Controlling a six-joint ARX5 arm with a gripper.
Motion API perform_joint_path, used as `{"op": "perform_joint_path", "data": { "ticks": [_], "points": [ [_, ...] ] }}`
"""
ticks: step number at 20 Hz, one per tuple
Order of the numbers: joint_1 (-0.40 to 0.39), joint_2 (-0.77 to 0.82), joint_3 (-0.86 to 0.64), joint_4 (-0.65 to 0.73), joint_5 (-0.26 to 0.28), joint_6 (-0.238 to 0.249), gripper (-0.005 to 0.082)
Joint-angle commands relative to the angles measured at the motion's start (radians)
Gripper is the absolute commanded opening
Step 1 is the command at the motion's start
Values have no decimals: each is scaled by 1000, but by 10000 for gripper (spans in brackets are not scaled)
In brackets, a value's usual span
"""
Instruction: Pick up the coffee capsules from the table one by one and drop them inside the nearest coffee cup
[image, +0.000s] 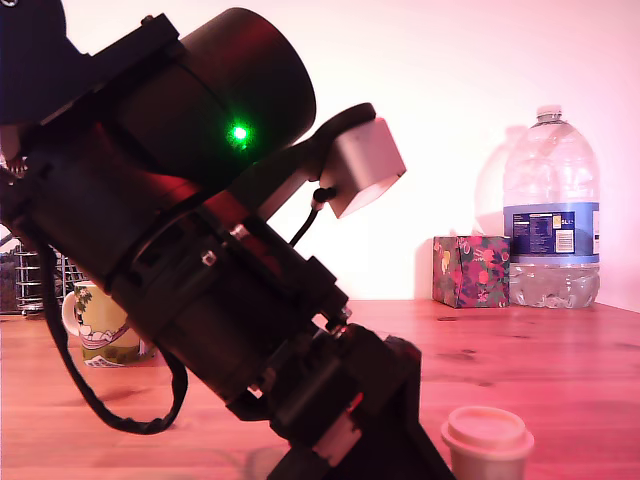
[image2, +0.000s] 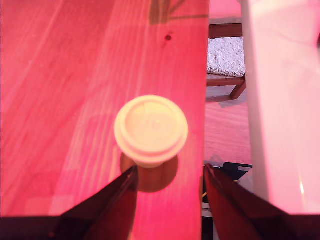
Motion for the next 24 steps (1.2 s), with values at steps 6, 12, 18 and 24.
{"op": "perform_joint_path", "data": {
  "ticks": [6,12,18,24],
  "points": [
    [16,-34,2,33,-8,-6,344],
    [16,-34,1,44,-5,-6,345],
    [16,-34,1,42,-6,14,511],
    [15,-27,7,41,-10,27,511]
  ]
}}
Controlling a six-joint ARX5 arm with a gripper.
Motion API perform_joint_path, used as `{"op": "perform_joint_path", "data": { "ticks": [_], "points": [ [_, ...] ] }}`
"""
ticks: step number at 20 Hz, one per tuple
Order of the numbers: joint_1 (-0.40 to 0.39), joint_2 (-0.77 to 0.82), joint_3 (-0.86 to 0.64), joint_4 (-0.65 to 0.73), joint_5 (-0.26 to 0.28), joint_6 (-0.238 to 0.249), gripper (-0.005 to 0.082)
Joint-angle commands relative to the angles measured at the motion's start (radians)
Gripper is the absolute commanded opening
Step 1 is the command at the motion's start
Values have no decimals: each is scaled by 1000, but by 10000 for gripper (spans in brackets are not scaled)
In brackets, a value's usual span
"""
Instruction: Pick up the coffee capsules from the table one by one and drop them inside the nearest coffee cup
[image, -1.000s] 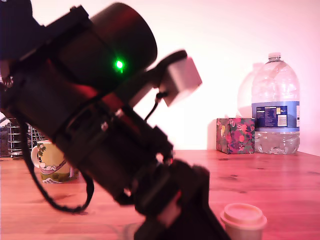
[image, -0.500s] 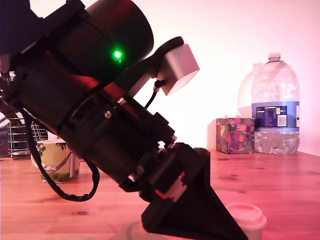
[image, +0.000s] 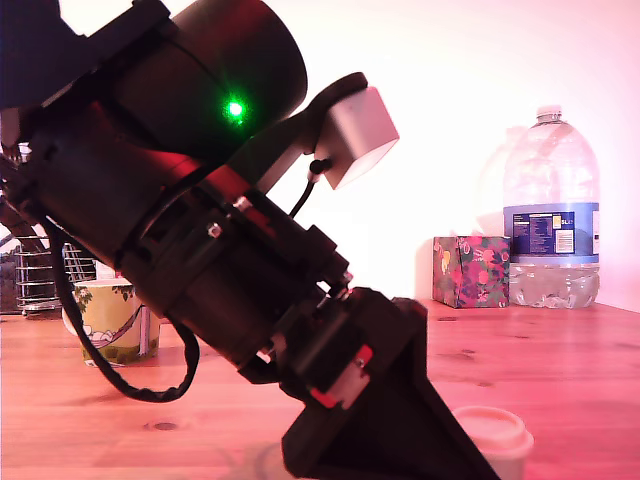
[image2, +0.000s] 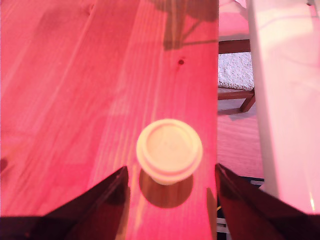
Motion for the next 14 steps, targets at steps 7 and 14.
{"op": "perform_joint_path", "data": {
  "ticks": [7,14],
  "points": [
    [-14,62,83,-76,-10,36,511],
    [-29,125,156,-155,-29,61,511]
  ]
}}
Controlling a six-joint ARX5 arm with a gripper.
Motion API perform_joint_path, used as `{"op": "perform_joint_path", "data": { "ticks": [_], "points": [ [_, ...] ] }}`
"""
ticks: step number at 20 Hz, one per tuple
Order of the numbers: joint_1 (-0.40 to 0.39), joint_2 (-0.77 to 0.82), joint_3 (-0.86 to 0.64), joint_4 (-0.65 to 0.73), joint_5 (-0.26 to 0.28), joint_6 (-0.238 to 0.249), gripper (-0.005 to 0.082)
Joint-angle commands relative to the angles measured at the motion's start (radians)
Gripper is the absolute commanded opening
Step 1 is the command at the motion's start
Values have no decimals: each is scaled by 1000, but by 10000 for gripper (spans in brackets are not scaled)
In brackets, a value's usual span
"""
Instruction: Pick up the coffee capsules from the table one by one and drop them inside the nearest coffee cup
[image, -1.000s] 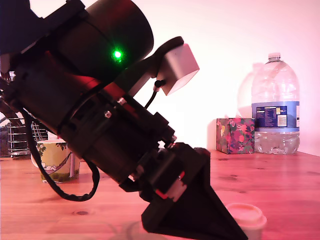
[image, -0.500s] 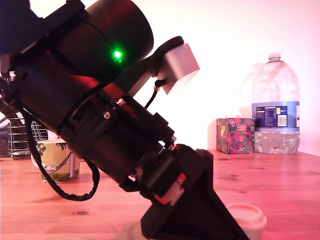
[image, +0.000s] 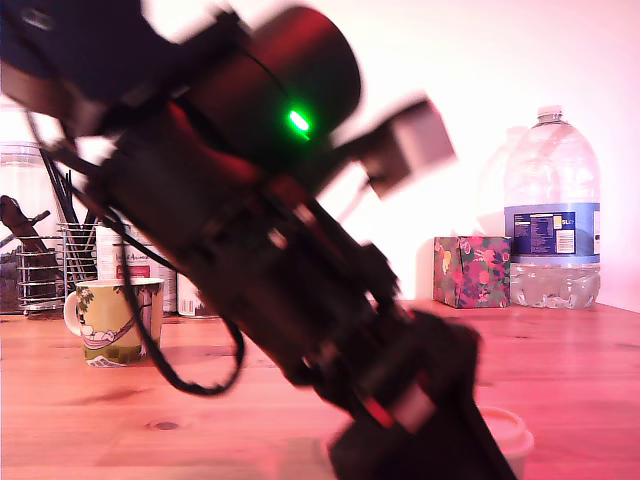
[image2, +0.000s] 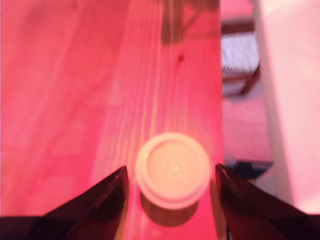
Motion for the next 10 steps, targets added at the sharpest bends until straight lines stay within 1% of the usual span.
{"op": "perform_joint_path", "data": {
  "ticks": [1,4,6,8,10],
  "points": [
    [-8,27,9,-4,-6,14,510],
    [-8,27,11,-9,-5,18,509],
    [-8,27,11,-9,-5,18,488],
    [-8,27,11,-9,-5,18,442],
    [-8,27,11,-2,-2,19,347]
  ]
}}
